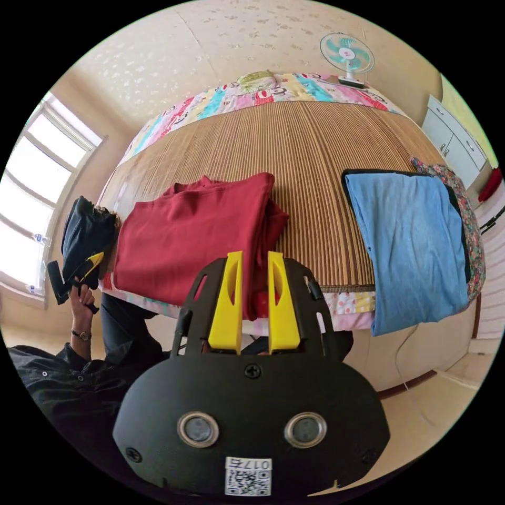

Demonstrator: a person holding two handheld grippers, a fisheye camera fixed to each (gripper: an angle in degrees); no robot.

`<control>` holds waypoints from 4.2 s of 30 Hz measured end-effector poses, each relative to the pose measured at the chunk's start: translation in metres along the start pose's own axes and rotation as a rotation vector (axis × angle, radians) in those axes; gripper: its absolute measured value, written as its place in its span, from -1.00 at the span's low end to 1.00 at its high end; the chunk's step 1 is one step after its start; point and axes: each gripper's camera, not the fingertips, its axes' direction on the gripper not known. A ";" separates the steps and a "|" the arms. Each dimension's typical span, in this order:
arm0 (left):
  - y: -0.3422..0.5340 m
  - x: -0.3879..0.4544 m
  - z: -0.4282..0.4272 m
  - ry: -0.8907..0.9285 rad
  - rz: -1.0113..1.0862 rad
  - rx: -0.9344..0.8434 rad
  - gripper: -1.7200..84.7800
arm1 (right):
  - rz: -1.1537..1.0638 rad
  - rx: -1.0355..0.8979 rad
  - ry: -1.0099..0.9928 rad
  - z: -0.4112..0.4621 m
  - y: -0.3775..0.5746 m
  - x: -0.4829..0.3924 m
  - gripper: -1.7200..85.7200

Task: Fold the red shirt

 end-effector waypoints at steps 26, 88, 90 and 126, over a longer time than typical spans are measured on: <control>0.120 -0.152 -0.027 0.300 -0.551 0.053 -0.63 | -0.195 0.035 0.040 0.171 0.094 -0.117 -0.95; 0.145 0.128 0.171 0.169 0.220 -0.345 -0.69 | 0.012 0.070 -0.537 -0.039 0.157 0.140 -0.88; 0.149 0.122 0.170 0.160 0.204 -0.343 -0.69 | 0.092 -0.064 -0.439 -0.005 0.168 0.149 -0.88; 0.067 0.023 0.207 0.423 -0.142 -0.414 -0.54 | -0.396 -0.231 0.319 0.096 0.035 -0.108 -0.95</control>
